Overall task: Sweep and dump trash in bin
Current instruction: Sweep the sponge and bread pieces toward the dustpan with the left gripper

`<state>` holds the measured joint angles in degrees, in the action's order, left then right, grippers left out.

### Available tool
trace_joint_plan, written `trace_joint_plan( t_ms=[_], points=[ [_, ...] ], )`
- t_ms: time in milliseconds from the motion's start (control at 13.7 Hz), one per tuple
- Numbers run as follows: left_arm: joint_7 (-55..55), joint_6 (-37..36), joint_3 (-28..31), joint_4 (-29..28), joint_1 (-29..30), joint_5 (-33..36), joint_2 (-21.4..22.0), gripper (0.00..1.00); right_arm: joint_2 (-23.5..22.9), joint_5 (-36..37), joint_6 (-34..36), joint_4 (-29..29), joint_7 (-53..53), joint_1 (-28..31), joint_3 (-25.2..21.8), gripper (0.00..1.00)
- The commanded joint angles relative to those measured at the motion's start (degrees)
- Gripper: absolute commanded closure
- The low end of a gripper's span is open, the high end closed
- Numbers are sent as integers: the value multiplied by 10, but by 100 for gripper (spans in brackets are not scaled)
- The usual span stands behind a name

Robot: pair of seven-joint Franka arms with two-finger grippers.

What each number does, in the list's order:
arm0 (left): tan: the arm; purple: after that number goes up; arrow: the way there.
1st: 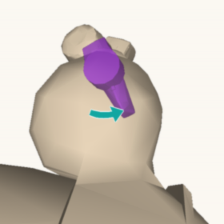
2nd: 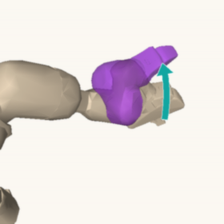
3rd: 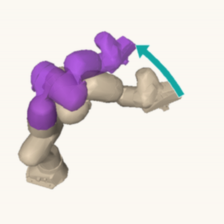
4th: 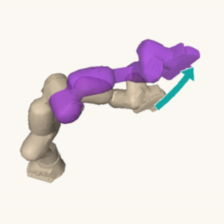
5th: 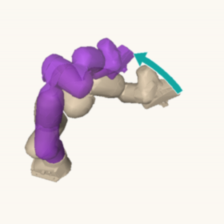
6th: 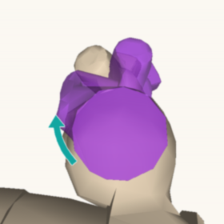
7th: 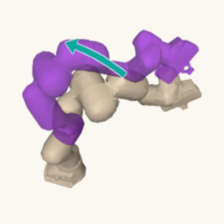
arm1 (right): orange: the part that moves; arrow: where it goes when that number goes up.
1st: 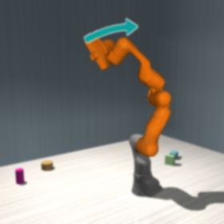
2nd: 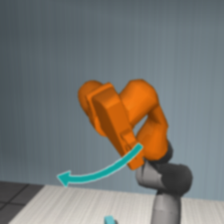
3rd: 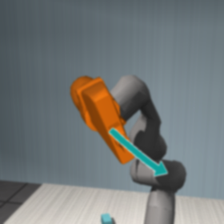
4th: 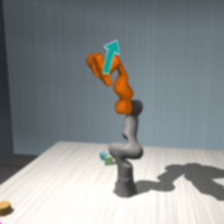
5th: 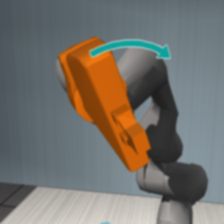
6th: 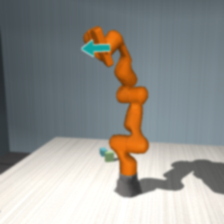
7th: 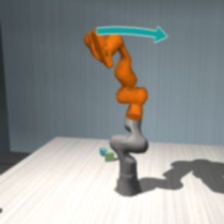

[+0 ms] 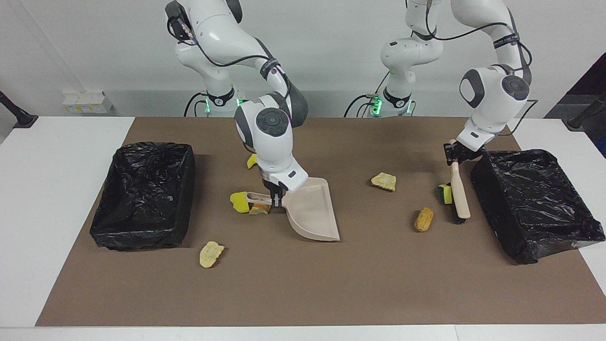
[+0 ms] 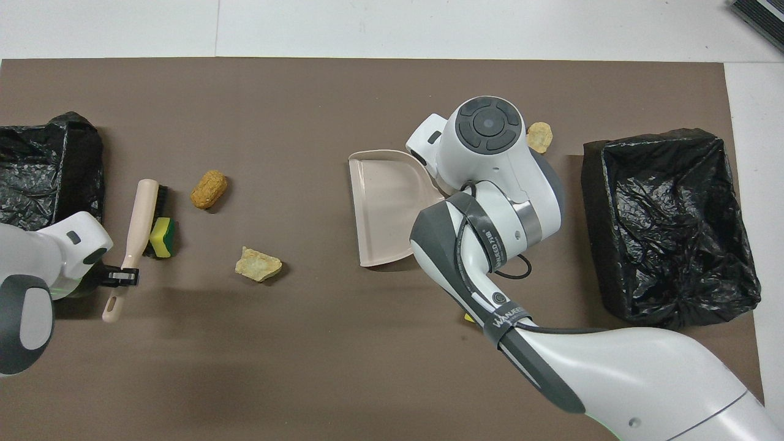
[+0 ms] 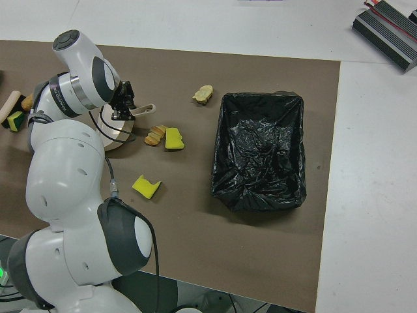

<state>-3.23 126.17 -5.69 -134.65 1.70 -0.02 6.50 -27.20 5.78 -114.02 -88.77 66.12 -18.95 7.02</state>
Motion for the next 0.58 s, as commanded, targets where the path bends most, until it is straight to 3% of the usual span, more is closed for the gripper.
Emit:
trace_joint_plan(
  t_ms=[0, 292, 511],
  points=[
    [44, 14, 6, -4, -48, 1, -6, 100, 29, 0, -17, -47, 19, 6, 5, 100],
    [112, 51, 6, -4, -114, -5, -26, 100, 57, -3, -26, -101, 13, 0, 5, 100],
    [115, 81, 5, -2, -149, -56, -47, 100, 68, -4, -30, -120, 9, -7, 5, 100]
  ],
)
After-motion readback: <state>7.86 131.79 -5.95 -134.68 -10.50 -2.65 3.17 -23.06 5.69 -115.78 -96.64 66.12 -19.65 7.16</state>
